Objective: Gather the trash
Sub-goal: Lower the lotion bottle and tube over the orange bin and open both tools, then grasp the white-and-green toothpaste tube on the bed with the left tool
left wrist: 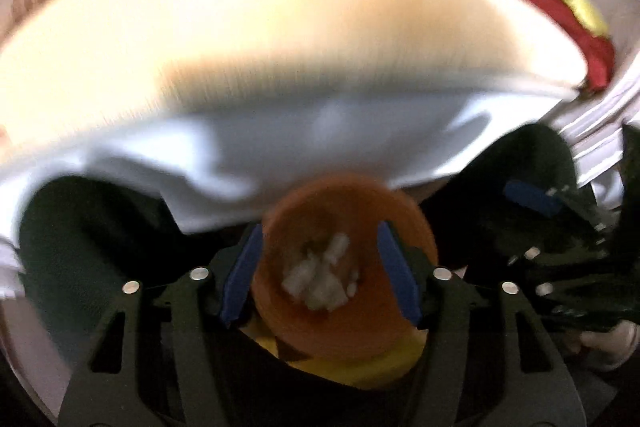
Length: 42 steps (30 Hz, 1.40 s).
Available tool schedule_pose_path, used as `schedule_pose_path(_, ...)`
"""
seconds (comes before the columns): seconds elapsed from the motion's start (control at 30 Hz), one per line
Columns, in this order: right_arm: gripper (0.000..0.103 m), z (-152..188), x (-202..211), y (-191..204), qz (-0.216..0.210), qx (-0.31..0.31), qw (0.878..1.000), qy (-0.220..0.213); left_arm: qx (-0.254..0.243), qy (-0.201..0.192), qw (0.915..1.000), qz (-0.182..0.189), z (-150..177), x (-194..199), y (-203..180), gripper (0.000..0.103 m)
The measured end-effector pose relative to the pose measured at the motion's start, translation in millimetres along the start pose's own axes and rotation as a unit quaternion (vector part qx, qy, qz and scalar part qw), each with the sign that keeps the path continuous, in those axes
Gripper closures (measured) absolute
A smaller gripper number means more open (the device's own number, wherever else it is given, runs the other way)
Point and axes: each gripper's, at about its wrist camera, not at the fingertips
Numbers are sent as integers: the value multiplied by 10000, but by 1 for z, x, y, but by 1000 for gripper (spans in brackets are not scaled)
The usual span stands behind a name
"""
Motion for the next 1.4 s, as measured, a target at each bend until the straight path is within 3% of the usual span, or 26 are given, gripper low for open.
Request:
schedule_pose_path(0.03, 31, -1, 4, 1, -10, 27, 10000, -83, -63, -200, 9998, -12, -9, 12, 5, 29)
schedule_pose_path(0.13, 31, -6, 16, 3, -108, 151, 9992, -346, -377, -886, 9946, -399, -47, 43, 19, 23)
schedule_pose_path(0.27, 27, -13, 14, 10, -267, 297, 9979, -506, -1301, -1390, 9768, -976, -115, 41, 30, 21)
schedule_pose_path(0.37, 27, -16, 7, 12, -343, 317, 9978, -479, -1869, -1350, 9660, -1173, -159, 20, 35, 21)
schedule_pose_path(0.43, 27, -18, 0, 12, -373, 257, 9981, -423, -2303, -1097, 9589, -1246, -192, -9, 44, 21)
schedule_pose_path(0.57, 26, -24, -9, 4, -408, 11, 9986, -322, -2959, -767, 9401, -1509, -229, -51, 48, 21)
schedule_pose_path(0.83, 26, -39, -26, -10, -439, -327, 9984, -156, -3516, -255, 9312, -924, -268, -103, 51, 21)
schedule_pose_path(0.93, 26, -41, -31, -9, -461, -291, 9984, -123, -3471, -168, 9354, -649, -275, -110, 51, 21)
schedule_pose_path(1.0, 26, -43, -34, -8, -483, -261, 9985, -80, -3221, -67, 9458, -418, -280, -115, 58, 22)
schedule_pose_path(1.07, 26, -44, -35, -9, -503, -261, 9984, -64, -2958, -67, 9549, -256, -279, -116, 63, 30)
schedule_pose_path(1.23, 26, -43, -32, -11, -544, -280, 9980, -149, -2363, -178, 9710, -326, -263, -103, 59, 65)
schedule_pose_path(1.3, 26, -43, -28, -10, -542, -247, 9980, -215, -2092, -175, 9771, -341, -257, -96, 54, 73)
schedule_pose_path(1.4, 26, -43, -17, -6, -559, -132, 9976, -395, -1707, -269, 9841, -399, -245, -86, 46, 76)
Point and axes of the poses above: each gripper's, at about its wrist camera, not at the fingertips, and x roughly against the way its jaws point, y to its left, z to its underside, and after that the axes turned 10 degrees about -z, right-handed
